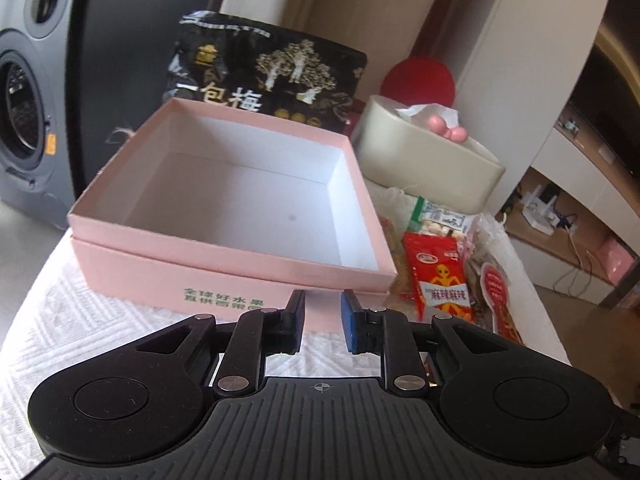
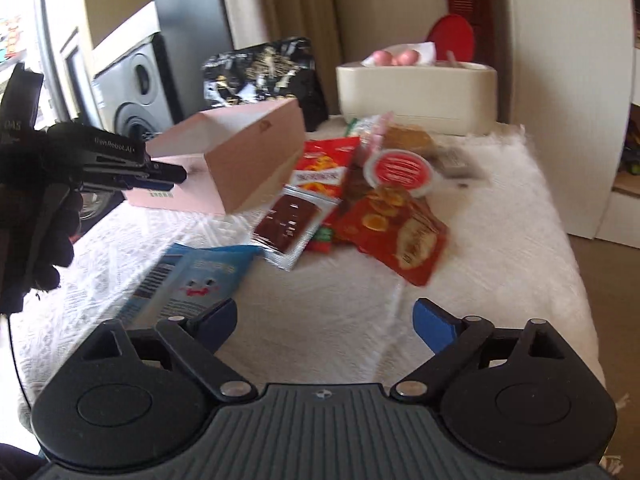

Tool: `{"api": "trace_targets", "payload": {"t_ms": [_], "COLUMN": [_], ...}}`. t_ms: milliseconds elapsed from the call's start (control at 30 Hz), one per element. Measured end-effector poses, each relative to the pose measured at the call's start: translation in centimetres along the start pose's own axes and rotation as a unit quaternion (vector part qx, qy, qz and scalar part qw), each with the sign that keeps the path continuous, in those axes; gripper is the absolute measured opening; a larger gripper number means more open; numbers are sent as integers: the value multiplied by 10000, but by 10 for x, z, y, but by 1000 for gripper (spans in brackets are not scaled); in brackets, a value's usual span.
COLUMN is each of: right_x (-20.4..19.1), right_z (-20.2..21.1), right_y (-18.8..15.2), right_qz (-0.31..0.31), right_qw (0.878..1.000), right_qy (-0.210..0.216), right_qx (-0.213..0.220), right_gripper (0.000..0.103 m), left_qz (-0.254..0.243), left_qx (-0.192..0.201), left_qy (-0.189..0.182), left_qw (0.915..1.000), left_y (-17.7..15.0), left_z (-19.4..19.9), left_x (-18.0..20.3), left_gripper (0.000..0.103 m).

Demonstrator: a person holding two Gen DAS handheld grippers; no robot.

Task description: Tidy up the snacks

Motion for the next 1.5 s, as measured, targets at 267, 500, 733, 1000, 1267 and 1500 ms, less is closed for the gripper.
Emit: {"api": "trace_targets", "payload": {"t_ms": [267, 500, 733, 1000, 1267, 1500], "right_x": [-2, 10, 18, 22, 41, 39], "right_z": [-11, -6, -2, 1, 8, 7], "right_y": [-8, -2, -1, -1, 0, -1], "right_qz": [335, -342, -663, -829, -1328, -1247], "right_qw": [9982, 9992, 9972, 9951, 9883, 9888], "right_qy": [-358, -167, -339, -476, -592, -702], "right_qx": [-331, -123, 88, 234, 458, 430], "right_gripper": [103, 103, 103, 103, 103, 103], "left_qz": [-415, -2434, -2575, -2473, -3140, -2852], "left_qx": [-339, -543, -569, -435, -539, -731], "left_qy": [-176, -294, 640, -127, 430, 458], "left_qw": [9984, 9680, 9625, 9679, 9469, 9546], "left_y": [-35, -103, -93, -90, -106, -103], "left_z": [41, 63, 58, 64, 54, 49], "left_x": [49, 123, 86, 119, 116, 101], "left_gripper": [23, 25, 28, 27, 31, 43]}}
Point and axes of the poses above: each gripper's, at about its wrist camera, not at the fingertips, and z roughly against the way its jaws point, x to its right, y to its top, the point moved 6 cm from there along -z, roughly the way its jaws point, and after that the axes turned 9 degrees about -z, right-handed, at the moved point
